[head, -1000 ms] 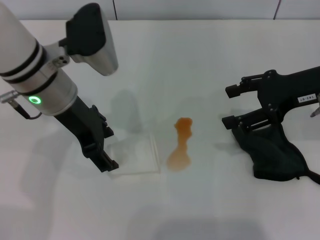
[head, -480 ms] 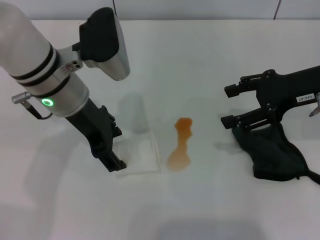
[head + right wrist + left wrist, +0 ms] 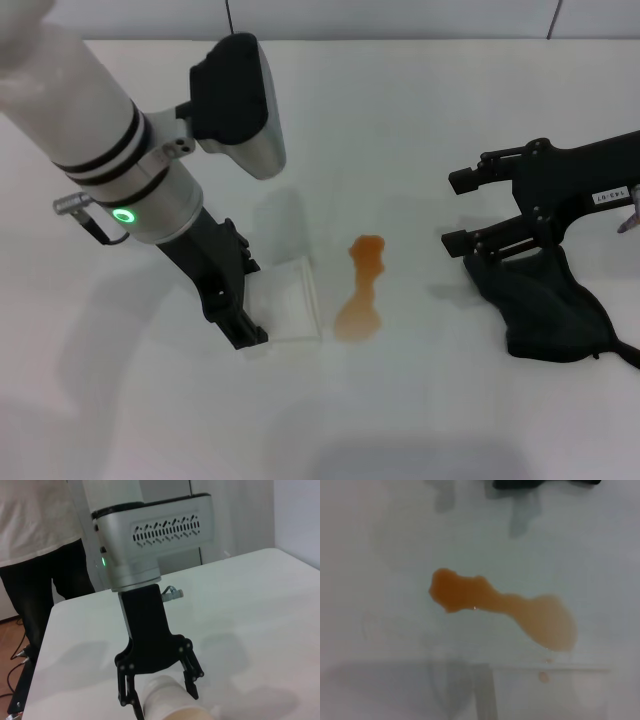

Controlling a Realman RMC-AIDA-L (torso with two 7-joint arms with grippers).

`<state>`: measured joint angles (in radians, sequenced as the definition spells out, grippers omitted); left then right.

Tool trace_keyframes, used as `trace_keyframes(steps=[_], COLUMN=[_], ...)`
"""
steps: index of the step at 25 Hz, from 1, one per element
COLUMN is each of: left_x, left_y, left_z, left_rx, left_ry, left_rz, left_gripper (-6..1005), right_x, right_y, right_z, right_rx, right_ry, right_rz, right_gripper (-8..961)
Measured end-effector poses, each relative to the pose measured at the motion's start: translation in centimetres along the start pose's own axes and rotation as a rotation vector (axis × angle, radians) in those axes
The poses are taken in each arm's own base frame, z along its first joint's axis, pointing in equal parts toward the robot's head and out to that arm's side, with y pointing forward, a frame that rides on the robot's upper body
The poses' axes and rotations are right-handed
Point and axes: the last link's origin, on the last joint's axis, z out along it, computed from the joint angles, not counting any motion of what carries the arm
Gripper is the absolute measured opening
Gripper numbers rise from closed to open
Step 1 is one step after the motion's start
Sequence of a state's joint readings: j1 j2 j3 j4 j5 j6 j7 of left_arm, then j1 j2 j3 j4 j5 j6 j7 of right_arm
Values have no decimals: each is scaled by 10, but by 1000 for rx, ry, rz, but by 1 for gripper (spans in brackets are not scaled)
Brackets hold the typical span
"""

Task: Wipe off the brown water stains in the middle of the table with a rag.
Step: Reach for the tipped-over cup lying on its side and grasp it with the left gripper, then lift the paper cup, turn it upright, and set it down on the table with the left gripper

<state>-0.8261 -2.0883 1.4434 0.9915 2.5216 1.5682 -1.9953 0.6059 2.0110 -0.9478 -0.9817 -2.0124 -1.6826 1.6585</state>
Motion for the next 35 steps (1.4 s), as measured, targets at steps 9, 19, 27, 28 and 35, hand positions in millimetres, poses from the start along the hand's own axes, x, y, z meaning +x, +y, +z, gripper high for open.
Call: trace_keyframes(steps=[9, 19, 27, 28, 35], left_x=[0, 2, 1, 1, -18], left_y=[1, 1, -1, -3, -17], left_z=[9, 15, 12, 9, -19], left_rx=[1, 13, 25, 36, 123], left_ry=[11, 8, 16, 35, 341], left_rz=[11, 30, 31, 24, -27], left_gripper=[879, 824, 726, 707, 638], right_x=[1, 1, 2, 2, -1], right_y=[0, -2, -5, -5, -6], right_z=[0, -1, -1, -1, 0], right_rx=[0, 14, 29, 29, 28], right_ry=[0, 6, 8, 8, 10], right_rz=[-3, -6, -3, -3, -20], right_gripper=[856, 856, 855, 855, 855])
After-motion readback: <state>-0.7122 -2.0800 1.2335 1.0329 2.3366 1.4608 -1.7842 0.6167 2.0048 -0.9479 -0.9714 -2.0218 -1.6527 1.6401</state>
